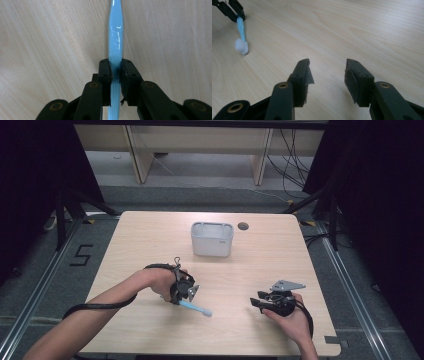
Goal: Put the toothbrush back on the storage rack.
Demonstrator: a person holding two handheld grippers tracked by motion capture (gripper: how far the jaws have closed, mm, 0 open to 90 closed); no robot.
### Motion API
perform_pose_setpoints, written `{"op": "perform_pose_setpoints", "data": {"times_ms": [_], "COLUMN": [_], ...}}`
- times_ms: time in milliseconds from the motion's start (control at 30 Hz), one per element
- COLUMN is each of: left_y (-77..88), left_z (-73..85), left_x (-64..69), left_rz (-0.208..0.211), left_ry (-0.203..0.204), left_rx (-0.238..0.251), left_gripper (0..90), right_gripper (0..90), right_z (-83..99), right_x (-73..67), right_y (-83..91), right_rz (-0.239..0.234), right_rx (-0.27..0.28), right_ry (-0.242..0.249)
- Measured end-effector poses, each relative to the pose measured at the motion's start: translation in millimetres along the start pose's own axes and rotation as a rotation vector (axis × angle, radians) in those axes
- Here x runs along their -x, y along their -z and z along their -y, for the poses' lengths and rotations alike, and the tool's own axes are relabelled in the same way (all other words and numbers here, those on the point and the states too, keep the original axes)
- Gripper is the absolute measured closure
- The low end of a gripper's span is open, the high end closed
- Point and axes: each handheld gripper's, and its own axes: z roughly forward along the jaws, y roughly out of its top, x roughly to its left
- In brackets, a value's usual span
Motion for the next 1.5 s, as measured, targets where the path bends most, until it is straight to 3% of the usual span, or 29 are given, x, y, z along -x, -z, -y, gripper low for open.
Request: {"op": "perform_pose_setpoints", "data": {"times_ms": [100, 167, 200, 267, 367, 400, 467, 567, 633, 667, 800, 833, 900, 933, 967, 1100, 1133, 1167, 1200, 1367, 1400, 1433, 1500], "left_y": [1.4, 3.7, 5.3, 6.3, 10.5, 12.9, 14.1, 17.8, 19.4, 21.6, 27.4, 29.6, 30.6, 31.6, 31.6, 33.0, 32.7, 32.7, 32.1, 32.2, 31.2, 31.2, 28.9], "left_z": [1.6, 3.6, 4.6, 5.4, 7.6, 9.5, 10.6, 16.1, 17.7, 20.3, 24.8, 27.8, 29.3, 31.9, 31.9, 38.8, 42.0, 42.0, 44.6, 54.3, 56.9, 56.9, 60.6], "left_x": [2.9, 5.5, 6.4, 6.9, 9.8, 12.2, 13.1, 17.4, 18.1, 20.4, 22.6, 25.5, 27.1, 30.6, 30.6, 35.9, 37.6, 37.6, 39.1, 42.2, 44.0, 44.0, 47.6], "left_rz": [-0.017, -0.034, -0.036, -0.042, -0.059, -0.074, -0.084, -0.119, -0.133, -0.149, -0.185, -0.205, -0.212, -0.233, -0.233, -0.274, -0.287, -0.287, -0.302, -0.356, -0.373, -0.373, -0.394], "left_ry": [0.006, 0.028, 0.031, 0.036, 0.06, 0.078, 0.086, 0.126, 0.131, 0.149, 0.157, 0.168, 0.171, 0.188, 0.188, 0.234, 0.262, 0.262, 0.294, 0.339, 0.362, 0.362, 0.407], "left_rx": [0.01, 0.03, 0.035, 0.044, 0.084, 0.118, 0.131, 0.199, 0.215, 0.247, 0.28, 0.325, 0.342, 0.382, 0.382, 0.47, 0.515, 0.515, 0.56, 0.647, 0.684, 0.684, 0.758], "left_gripper": [78.6, 78.7, 78.7, 78.7, 78.7, 78.7, 78.7, 78.7, 78.7, 78.7, 78.7, 78.7, 78.8, 78.7, 78.8, 78.8, 78.8, 78.8, 78.8, 78.7, 78.8, 78.8, 78.8], "right_gripper": [55.3, 55.4, 55.4, 55.5, 55.4, 55.4, 55.6, 55.7, 55.7, 55.7, 55.8, 55.9, 56.0, 56.1, 56.1, 56.3, 56.3, 56.3, 56.3, 56.3, 56.3, 56.3, 56.3], "right_z": [0.1, 0.8, 0.6, 0.7, 0.6, 0.6, 0.9, 1.3, 1.4, 1.3, 1.2, 1.1, 1.2, 1.0, 1.0, 0.9, 0.8, 0.8, 0.8, 1.0, 0.9, 0.8, 0.8], "right_x": [0.4, -2.9, -1.1, -1.0, -2.6, -2.6, -2.4, -0.5, -0.4, -0.7, -1.0, -0.9, -1.2, -1.3, -1.3, -1.2, -1.3, -1.3, -1.4, -3.4, -2.3, -2.4, -2.5], "right_y": [0.6, 0.8, 0.5, 0.4, -0.4, -0.1, 0.1, 0.3, 0.2, 0.5, 0.4, 1.1, 0.2, 1.4, 1.4, 1.9, 2.0, 2.0, 1.9, 1.4, 0.7, 1.2, 1.1], "right_rz": [0.008, 0.001, 0.0, -0.001, -0.011, -0.009, -0.006, 0.009, 0.001, 0.002, -0.005, 0.007, -0.009, 0.006, 0.006, 0.014, 0.015, 0.015, 0.013, 0.007, 0.011, 0.013, 0.01], "right_rx": [0.007, 0.004, 0.008, 0.007, 0.008, 0.006, 0.007, 0.013, 0.015, 0.015, 0.021, 0.023, 0.031, 0.03, 0.03, 0.036, 0.037, 0.037, 0.039, 0.038, 0.048, 0.043, 0.043], "right_ry": [0.003, -0.037, -0.013, -0.012, -0.027, -0.025, -0.026, -0.008, -0.01, -0.013, -0.019, -0.012, -0.02, -0.016, -0.016, -0.016, -0.015, -0.015, -0.017, -0.037, -0.017, -0.016, -0.018]}}
